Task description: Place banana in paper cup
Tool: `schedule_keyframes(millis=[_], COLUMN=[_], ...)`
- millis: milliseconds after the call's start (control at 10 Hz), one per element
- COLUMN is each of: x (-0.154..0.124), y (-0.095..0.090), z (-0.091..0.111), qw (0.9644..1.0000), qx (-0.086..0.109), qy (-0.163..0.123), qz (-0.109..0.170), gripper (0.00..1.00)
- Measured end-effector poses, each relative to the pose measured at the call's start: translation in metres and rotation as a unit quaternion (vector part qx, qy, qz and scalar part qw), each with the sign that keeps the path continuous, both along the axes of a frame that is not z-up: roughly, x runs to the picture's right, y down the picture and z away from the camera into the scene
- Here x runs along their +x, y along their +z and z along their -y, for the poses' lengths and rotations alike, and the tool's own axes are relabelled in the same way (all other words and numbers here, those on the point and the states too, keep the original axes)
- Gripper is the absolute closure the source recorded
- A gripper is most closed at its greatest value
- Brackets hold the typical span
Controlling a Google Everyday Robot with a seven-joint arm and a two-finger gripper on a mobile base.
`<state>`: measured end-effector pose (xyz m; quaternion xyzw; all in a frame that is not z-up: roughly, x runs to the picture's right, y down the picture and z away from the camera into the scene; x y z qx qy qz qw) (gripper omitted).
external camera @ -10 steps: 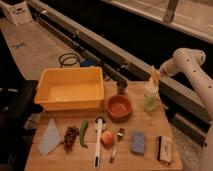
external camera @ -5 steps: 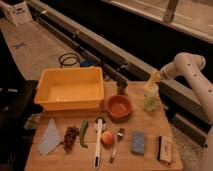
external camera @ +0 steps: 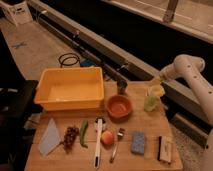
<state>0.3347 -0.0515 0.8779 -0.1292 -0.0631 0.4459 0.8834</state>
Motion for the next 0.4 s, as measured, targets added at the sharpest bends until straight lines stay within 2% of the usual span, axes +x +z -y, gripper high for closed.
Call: schedule_keyframes(millis=[400], x=[-0.0006], y=[0.0000], z=[0.0007], qw=[1.0000], qx=[0.001], qy=[0.000], qz=[0.000], gripper=[0.30])
